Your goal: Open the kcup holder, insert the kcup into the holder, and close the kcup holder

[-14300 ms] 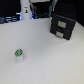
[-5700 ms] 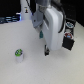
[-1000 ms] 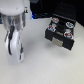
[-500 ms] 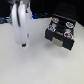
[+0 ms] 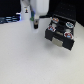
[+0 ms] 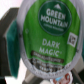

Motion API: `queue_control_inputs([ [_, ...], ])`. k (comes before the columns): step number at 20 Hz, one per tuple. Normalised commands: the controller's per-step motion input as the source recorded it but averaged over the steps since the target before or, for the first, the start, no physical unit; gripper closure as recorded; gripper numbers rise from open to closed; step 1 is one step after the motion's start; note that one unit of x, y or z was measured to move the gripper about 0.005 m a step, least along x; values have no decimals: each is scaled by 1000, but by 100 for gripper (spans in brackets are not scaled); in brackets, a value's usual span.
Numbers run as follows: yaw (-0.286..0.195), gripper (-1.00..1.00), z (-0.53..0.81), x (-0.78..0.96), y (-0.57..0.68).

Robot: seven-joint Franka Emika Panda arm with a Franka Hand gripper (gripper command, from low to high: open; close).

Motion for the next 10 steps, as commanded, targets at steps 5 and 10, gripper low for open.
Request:
queue_control_inputs([
  [5, 6, 100, 397, 62, 641],
  [10, 15, 100, 342, 62, 664],
])
